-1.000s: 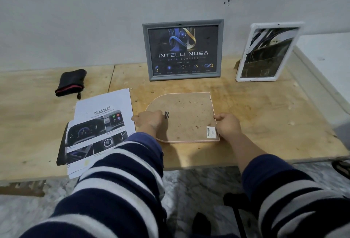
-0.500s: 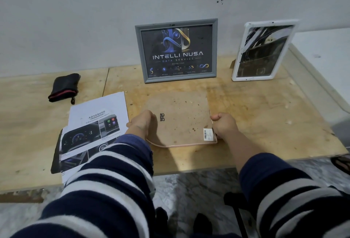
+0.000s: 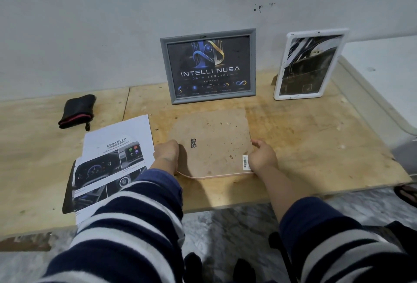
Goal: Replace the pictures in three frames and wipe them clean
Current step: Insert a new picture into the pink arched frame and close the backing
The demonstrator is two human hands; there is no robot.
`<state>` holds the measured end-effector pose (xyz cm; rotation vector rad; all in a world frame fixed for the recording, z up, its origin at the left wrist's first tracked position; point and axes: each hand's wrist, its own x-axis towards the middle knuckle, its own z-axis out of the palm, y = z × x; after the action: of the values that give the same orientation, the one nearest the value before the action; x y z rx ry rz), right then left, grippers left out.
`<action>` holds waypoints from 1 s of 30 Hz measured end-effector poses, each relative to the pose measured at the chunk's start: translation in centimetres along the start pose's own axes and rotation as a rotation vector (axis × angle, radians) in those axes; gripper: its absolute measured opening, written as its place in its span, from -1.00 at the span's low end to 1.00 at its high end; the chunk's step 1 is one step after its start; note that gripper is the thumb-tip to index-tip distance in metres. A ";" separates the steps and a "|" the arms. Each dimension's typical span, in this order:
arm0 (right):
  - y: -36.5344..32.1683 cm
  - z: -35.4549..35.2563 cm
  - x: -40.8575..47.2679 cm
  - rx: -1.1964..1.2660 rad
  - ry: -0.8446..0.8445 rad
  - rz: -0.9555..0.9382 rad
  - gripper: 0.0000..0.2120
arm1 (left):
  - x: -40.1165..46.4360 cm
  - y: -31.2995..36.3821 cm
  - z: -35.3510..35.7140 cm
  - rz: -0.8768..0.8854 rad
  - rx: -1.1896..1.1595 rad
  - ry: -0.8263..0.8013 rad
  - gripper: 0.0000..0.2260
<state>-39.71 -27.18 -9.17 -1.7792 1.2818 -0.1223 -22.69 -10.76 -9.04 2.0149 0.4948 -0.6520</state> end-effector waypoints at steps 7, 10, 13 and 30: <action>-1.1 -0.5 0.1 0.167 0.013 0.035 -0.66 | -2.9 1.0 -0.1 0.139 0.108 0.145 -0.59; -1.4 -1.5 0.2 0.259 0.046 0.070 -0.68 | -4.1 2.0 0.5 0.246 0.175 0.190 -0.62; -1.2 -3.5 0.3 0.311 0.118 0.097 -0.65 | -5.4 3.2 2.2 0.342 0.232 0.138 -0.63; 9.3 -15.9 2.3 -0.046 0.410 0.386 -0.56 | -14.7 0.6 17.3 0.635 0.827 -0.157 -0.65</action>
<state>-53.86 -39.10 -7.42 -1.5576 1.9122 -0.2490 -38.05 -27.32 -6.93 2.6472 -0.6064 -0.6510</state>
